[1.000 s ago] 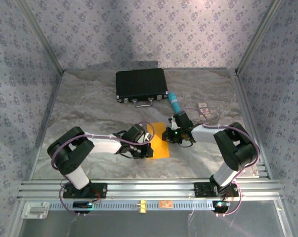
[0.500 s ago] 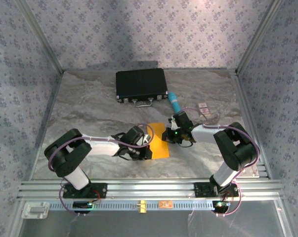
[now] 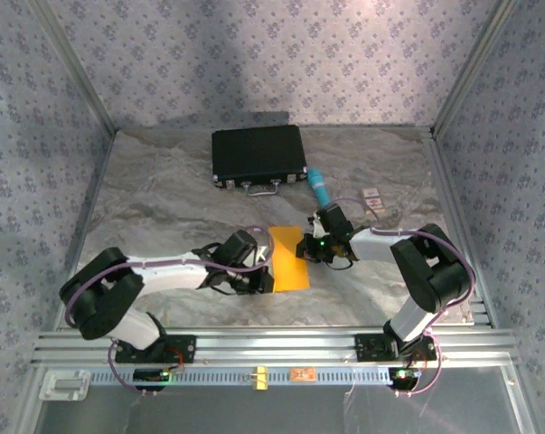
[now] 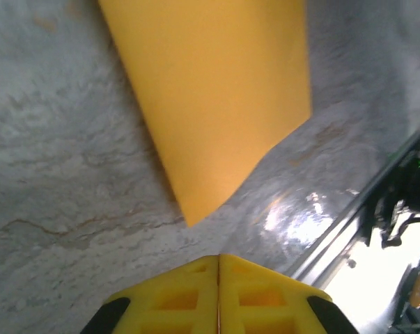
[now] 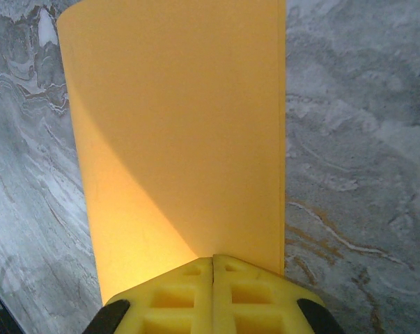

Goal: Fold a paper plane with a square sheet of paper (pick it up from the middle)
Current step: First fold the square sheet of paper in half at the center of the table.

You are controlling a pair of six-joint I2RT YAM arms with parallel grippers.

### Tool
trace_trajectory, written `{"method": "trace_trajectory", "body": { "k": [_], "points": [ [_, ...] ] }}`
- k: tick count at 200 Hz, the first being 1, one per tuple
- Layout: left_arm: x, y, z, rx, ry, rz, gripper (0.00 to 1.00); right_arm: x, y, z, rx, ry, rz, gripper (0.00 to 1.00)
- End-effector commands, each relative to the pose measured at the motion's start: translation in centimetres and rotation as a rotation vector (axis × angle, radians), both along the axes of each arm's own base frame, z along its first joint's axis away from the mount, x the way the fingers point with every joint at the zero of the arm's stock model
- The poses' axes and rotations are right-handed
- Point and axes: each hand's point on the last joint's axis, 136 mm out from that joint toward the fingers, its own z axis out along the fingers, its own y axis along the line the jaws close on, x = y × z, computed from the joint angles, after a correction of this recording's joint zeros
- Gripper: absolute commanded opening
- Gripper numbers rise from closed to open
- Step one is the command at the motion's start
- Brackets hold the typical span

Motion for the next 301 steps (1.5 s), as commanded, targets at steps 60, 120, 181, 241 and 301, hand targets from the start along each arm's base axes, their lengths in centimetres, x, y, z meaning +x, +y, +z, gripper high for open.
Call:
{"method": "trace_trajectory", "body": {
  "k": [60, 120, 181, 241, 301],
  "points": [
    [10.8, -1.1, 5.3, -0.235, -0.005, 0.181, 0.12, -2.3, -2.4, -3.2, -0.124, 0.101, -0.011, 0.0],
    [6.8, -4.5, 2.1, -0.152, 0.113, 0.054, 0.07, -2.4, -2.5, -3.2, -0.131, 0.104, -0.015, 0.0],
    [4.0, -2.9, -1.1, -0.095, 0.155, 0.084, 0.01, -2.4, -2.7, -3.2, -0.136, 0.105, -0.018, 0.0],
    [2.8, -1.1, -3.6, 0.01, 0.187, 0.072, 0.0, -2.5, -2.8, -3.4, -0.141, 0.109, -0.02, 0.0],
    [1.3, 0.4, -5.4, 0.048, 0.205, 0.077, 0.0, -2.6, -3.0, -3.6, -0.149, 0.109, -0.026, 0.0]
  ]
}}
